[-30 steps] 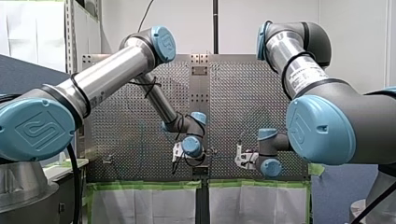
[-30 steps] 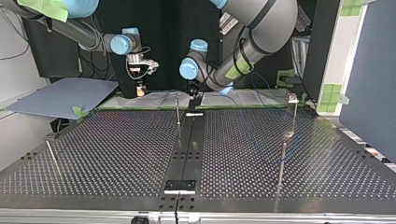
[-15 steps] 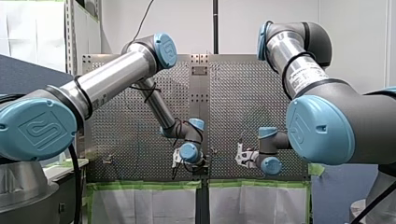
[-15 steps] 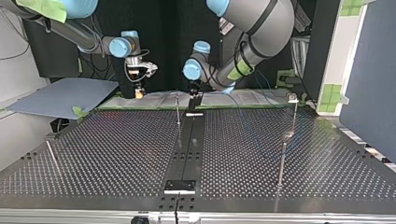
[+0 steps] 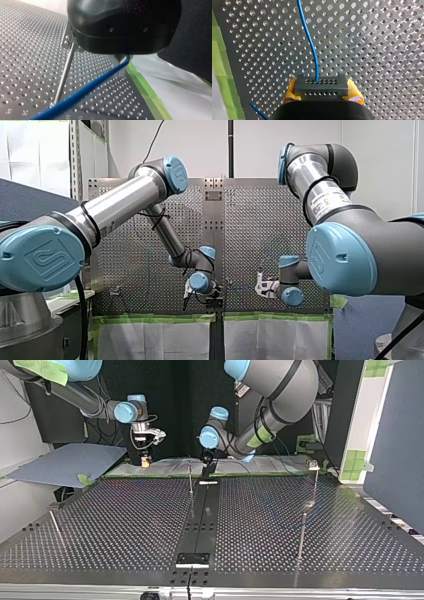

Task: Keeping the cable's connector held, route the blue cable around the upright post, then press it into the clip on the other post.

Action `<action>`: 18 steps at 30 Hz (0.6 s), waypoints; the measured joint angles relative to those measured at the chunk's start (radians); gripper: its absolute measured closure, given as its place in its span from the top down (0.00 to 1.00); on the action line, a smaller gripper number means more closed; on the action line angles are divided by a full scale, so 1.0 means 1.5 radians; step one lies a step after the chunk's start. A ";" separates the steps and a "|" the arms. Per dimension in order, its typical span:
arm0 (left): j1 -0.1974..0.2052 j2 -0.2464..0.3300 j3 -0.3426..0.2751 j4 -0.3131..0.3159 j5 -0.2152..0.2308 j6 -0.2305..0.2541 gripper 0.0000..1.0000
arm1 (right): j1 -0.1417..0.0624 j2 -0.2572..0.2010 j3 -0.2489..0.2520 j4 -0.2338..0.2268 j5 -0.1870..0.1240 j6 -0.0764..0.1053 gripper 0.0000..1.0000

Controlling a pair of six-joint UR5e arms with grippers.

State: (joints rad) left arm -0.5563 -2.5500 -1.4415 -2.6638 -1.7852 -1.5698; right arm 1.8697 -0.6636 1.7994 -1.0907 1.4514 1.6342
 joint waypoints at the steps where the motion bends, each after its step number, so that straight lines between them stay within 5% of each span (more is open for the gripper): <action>1: 0.001 0.000 0.000 0.000 0.002 0.000 0.02 | 0.000 0.000 0.000 0.000 0.000 0.000 0.00; 18: 0.021 0.000 0.000 0.001 0.022 -0.007 0.02 | -0.005 0.000 -0.015 0.002 -0.010 0.002 0.00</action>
State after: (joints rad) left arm -0.5243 -2.5505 -1.4415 -2.6628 -1.7522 -1.5803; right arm 1.8629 -0.6636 1.7764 -1.0879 1.4361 1.6374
